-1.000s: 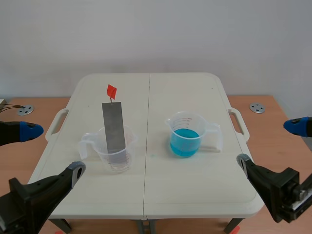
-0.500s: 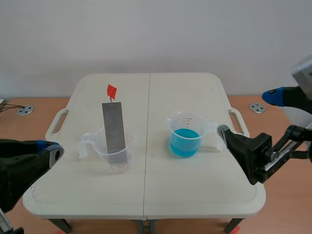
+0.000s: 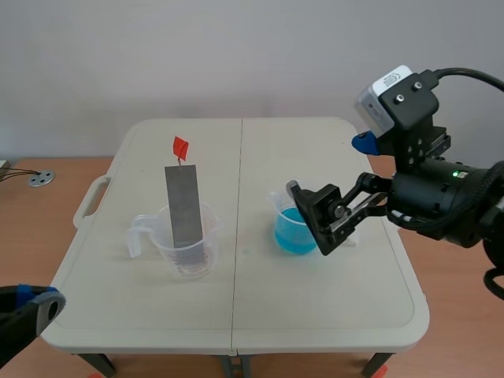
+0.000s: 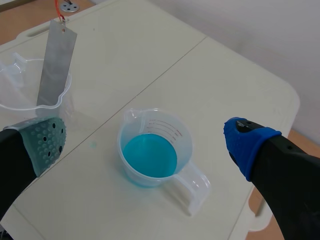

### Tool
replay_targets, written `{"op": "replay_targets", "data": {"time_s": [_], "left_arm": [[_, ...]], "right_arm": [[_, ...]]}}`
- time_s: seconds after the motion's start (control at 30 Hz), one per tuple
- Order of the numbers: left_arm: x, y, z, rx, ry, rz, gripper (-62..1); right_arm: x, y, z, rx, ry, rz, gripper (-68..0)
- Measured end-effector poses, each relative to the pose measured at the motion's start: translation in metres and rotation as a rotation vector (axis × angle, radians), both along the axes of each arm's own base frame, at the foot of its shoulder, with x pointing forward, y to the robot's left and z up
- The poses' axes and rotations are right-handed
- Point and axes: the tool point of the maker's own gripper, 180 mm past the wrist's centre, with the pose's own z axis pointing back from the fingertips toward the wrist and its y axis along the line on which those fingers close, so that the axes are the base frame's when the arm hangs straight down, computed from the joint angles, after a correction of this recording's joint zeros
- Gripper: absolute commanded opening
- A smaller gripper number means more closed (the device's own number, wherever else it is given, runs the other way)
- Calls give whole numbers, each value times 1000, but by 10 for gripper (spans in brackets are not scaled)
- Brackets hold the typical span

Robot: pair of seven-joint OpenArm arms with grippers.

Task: Hold the metal plate by the orange handle, dip it into the blue solution, take it out and point at it, then put the plate back in the beaker on the left.
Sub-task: 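Lift the metal plate out of the left beaker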

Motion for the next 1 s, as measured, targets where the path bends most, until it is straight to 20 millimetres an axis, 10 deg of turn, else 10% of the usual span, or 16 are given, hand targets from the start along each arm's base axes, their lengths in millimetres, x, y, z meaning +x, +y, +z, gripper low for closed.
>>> {"op": "replay_targets", "data": {"time_s": [0.4, 1.0], "left_arm": [[-54, 21, -23, 99, 126, 57, -594], [-56, 21, -24, 101, 134, 57, -594]], "right_arm": [[32, 55, -18, 43, 35, 84, -12], [63, 133, -18, 93, 67, 232, -12]]}}
